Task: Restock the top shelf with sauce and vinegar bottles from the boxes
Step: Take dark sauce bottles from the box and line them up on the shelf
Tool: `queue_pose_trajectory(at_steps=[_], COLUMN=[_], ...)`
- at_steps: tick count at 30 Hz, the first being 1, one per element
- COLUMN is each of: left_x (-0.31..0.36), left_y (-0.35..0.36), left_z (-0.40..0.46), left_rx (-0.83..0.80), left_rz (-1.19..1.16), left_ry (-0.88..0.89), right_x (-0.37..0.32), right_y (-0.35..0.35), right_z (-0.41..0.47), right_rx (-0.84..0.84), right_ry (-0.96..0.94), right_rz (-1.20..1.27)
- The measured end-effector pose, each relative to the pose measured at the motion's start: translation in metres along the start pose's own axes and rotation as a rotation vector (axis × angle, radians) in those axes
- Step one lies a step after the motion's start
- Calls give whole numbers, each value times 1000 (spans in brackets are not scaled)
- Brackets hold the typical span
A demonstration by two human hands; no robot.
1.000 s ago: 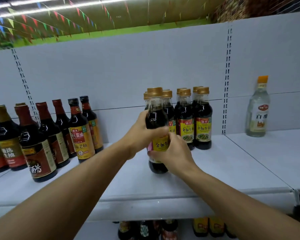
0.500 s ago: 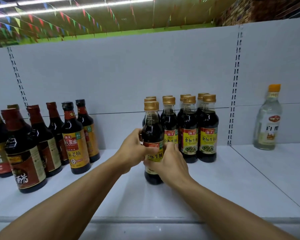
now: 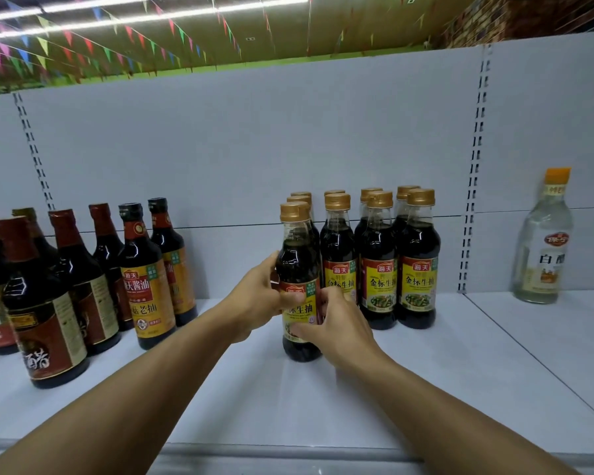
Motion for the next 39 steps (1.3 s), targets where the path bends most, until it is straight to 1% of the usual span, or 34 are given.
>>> queue_pose_trajectory(at_steps=[5, 11, 15, 22, 27, 34, 39], left_x=[-5, -7, -6, -9, -8, -9, -7], left_y=[-3, -1, -1, 2, 9, 16, 19], left_z=[4, 8, 9, 6, 2, -24, -57], left_rx=[15, 44, 35, 64, 67, 67, 55], left_rz=[14, 6, 31, 65, 102, 169, 242], left_ry=[1, 9, 5, 31, 12, -60, -86], right_x=[6, 9, 13, 18, 16, 7, 3], right_y=[3, 6, 11, 15, 14, 10, 11], right_z=[3, 8, 11, 10, 7, 4, 0], right_rx=[-31, -42, -58, -115, -100, -100, -111], right_ry=[30, 35, 32, 43, 48, 54, 80], right_rz=[71, 45, 44, 121, 45, -73, -76])
Point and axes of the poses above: each hand's wrist, its own z-axis towards the middle knuckle, its own y-axis out of the palm, x = y × z, the point moved 4 cm from there along z, towards the middle knuckle, and after that the axes turned 1 degree about -x, right-handed, at the moved point
